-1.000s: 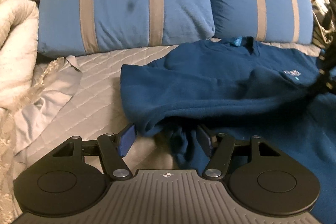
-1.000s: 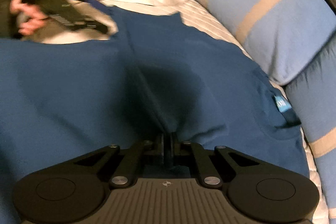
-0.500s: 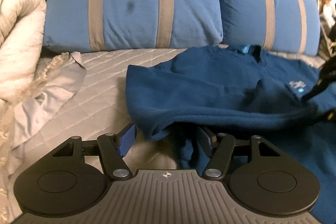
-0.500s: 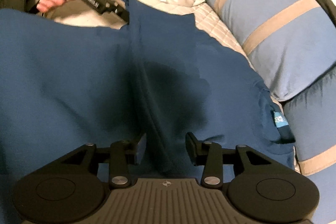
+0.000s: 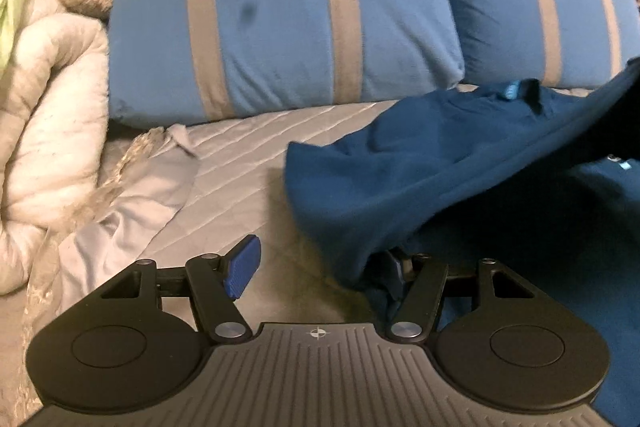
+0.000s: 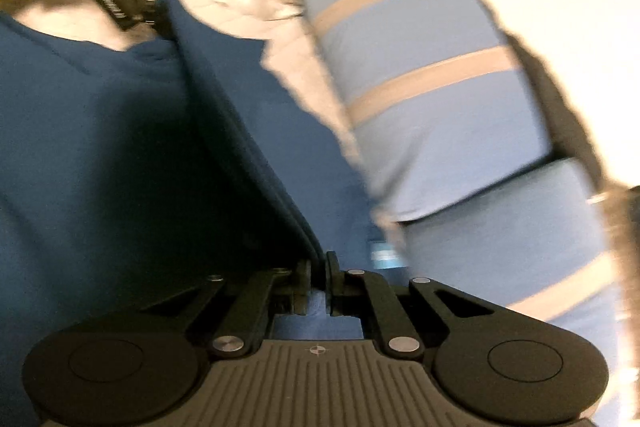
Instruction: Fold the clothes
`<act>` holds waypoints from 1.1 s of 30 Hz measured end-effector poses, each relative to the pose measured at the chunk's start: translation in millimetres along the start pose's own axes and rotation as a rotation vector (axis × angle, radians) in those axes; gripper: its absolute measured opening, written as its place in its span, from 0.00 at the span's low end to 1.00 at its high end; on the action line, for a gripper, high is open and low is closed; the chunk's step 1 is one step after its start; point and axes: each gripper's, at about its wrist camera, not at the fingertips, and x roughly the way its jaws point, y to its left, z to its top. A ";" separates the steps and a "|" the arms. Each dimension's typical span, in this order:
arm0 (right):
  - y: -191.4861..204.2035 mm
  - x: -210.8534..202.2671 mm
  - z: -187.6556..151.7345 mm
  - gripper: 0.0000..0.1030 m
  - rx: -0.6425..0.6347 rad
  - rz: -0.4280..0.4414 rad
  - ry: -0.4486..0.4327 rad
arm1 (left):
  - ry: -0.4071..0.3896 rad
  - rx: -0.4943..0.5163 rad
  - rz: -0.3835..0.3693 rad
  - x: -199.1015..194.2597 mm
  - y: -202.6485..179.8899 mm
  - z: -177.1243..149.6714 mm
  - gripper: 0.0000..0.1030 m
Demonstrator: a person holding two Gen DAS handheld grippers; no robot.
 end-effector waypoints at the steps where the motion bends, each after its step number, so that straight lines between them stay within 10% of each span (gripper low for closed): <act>1: -2.8 -1.7 -2.3 0.08 -0.008 -0.029 0.005 | 0.004 -0.007 0.006 -0.7 1.1 0.5 0.58; 15: -40.9 13.3 -62.4 0.07 0.325 0.021 0.168 | 0.112 0.136 -0.128 6.6 -20.7 -0.6 0.25; 22: -39.1 -32.3 -54.0 0.08 0.037 -0.237 0.158 | 0.079 0.226 -0.131 -2.1 -40.1 -0.4 0.17; 33: 17.1 -30.8 -145.3 0.34 0.213 0.102 0.271 | 0.111 0.220 -0.163 -23.0 -28.1 -12.6 0.38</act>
